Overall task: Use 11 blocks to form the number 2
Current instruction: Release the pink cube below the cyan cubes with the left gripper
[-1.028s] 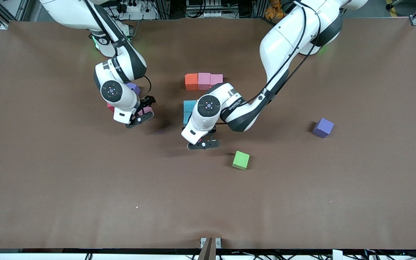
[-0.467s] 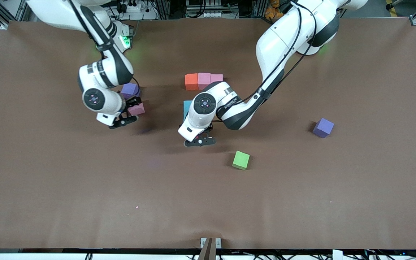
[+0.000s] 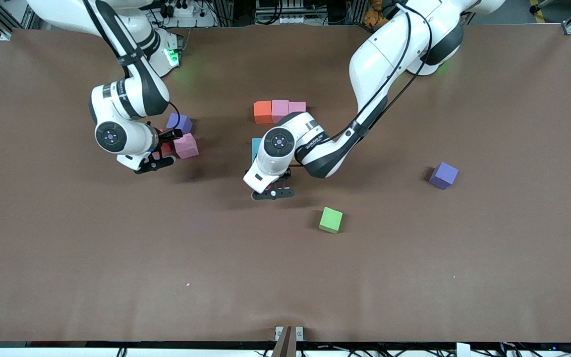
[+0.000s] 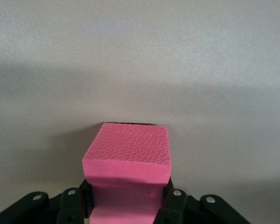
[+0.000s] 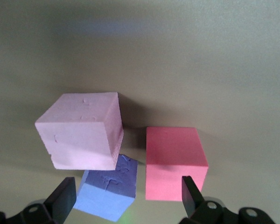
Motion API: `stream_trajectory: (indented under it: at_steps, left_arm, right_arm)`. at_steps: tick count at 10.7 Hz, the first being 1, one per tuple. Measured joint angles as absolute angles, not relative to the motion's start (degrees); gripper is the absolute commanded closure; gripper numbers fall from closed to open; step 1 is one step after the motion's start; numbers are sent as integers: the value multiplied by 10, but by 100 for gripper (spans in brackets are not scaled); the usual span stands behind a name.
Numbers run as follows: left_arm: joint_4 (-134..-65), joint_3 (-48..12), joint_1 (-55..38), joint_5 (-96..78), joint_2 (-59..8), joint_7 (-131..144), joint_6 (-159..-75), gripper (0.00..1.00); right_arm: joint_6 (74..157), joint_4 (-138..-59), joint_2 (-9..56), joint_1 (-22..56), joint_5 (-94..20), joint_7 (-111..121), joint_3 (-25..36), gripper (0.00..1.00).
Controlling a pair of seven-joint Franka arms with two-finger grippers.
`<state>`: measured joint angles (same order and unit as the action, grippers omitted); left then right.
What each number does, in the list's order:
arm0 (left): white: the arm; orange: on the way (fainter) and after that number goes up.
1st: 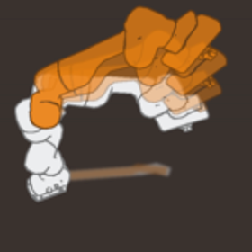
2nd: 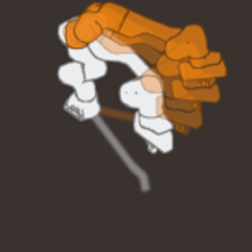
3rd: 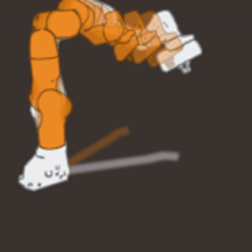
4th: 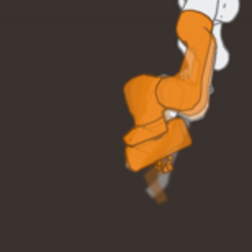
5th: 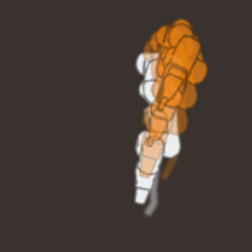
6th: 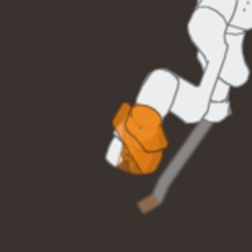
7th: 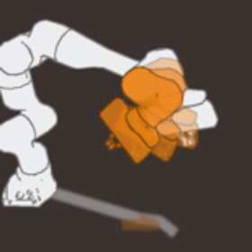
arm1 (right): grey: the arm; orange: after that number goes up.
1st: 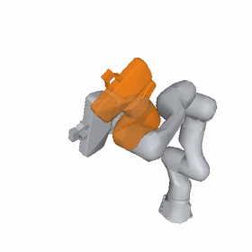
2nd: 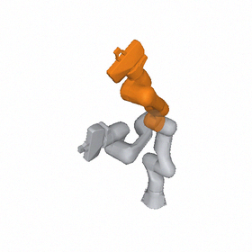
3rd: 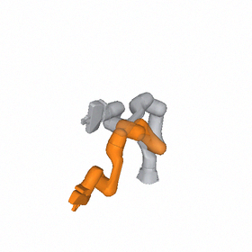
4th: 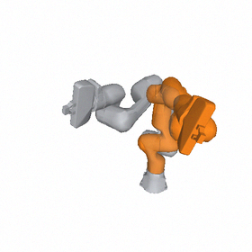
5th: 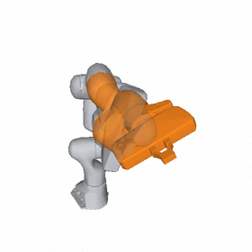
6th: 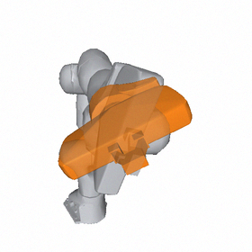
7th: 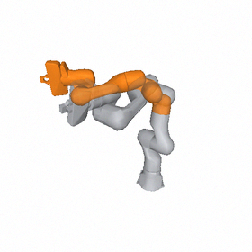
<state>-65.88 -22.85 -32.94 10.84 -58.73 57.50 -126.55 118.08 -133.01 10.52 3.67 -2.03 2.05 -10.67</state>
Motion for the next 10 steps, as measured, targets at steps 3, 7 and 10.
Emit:
stream_trajectory:
  at_steps: [3, 7, 10]
  left_arm:
    - [-659, -228, -331, 97, -588, 575, -1265, 57]
    - [-659, -228, -331, 95, -588, 575, -1265, 0]
    - [-658, -228, -331, 95, -588, 575, -1265, 0]
  right_arm:
    - [1207, -1330, 105, 27, -55, 20, -108, 0]
    - [1237, -1324, 109, 48, -58, 23, -116, 0]
    - [1266, -1326, 110, 84, -59, 23, -116, 0]
